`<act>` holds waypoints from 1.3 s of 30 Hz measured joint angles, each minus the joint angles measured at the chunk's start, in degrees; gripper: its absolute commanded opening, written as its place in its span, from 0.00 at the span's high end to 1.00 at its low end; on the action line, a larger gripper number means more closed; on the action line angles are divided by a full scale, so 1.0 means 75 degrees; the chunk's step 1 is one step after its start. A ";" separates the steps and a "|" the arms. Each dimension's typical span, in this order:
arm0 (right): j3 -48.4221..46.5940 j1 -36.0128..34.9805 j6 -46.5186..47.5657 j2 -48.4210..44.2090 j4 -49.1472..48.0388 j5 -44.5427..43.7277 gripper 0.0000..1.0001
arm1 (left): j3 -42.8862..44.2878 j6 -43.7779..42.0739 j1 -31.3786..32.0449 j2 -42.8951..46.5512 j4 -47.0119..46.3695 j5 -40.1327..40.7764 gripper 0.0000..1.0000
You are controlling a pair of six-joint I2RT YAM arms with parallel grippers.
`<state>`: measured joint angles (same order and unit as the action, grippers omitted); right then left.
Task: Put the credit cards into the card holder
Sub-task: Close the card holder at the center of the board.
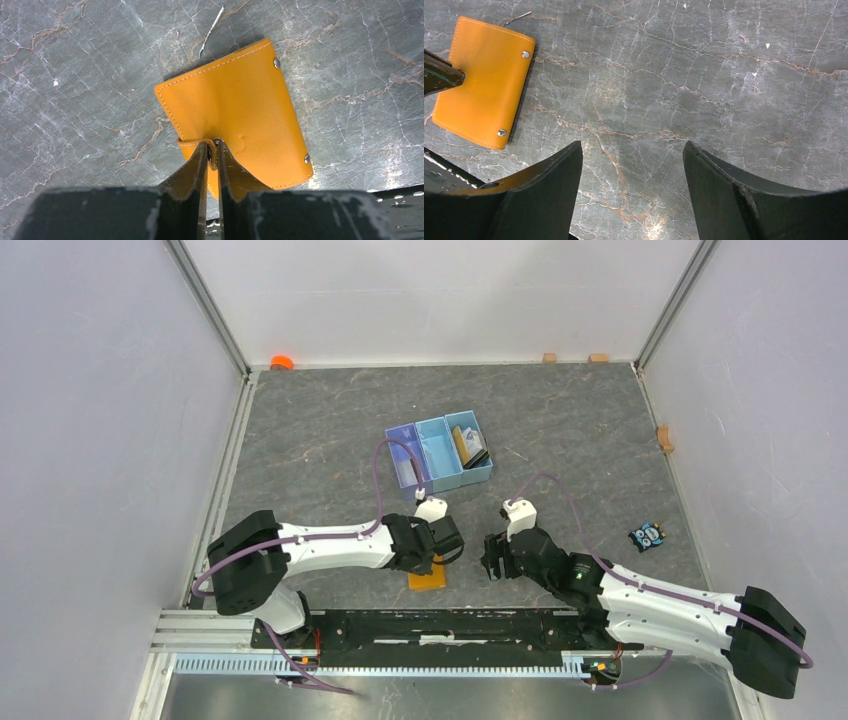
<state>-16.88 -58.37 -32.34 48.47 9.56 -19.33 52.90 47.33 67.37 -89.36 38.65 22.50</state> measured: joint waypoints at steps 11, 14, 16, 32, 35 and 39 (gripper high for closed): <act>0.0000 0.0000 0.0003 0.0026 0.0000 0.0035 0.22 | -0.0251 0.0230 0.0000 0.0420 -0.0009 -0.0012 0.81; 0.0000 0.0000 0.0003 0.0055 0.0000 0.0064 0.22 | -0.0408 0.0315 0.0000 0.0557 -0.0041 -0.0020 0.77; 0.0000 0.0000 0.0003 0.0073 -0.0003 0.0108 0.22 | -0.0495 0.0373 0.0000 0.0597 -0.0087 -0.0041 0.75; 0.0000 0.0000 0.0009 0.0163 -0.0006 0.0213 0.22 | -0.0562 0.0425 0.0000 0.0624 -0.0172 -0.0082 0.71; 0.0000 0.0000 0.0017 0.0216 -0.0006 0.0239 0.22 | -0.0562 0.0425 0.0000 0.0624 -0.0169 -0.0085 0.71; 0.0000 0.0000 0.0026 0.0259 -0.0009 0.0294 0.22 | -0.0562 0.0425 0.0000 0.0632 -0.0154 -0.0085 0.73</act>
<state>-16.88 -58.37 -32.14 50.41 9.50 -17.12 48.69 50.52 67.37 -84.62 37.50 21.87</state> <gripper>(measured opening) 0.780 0.280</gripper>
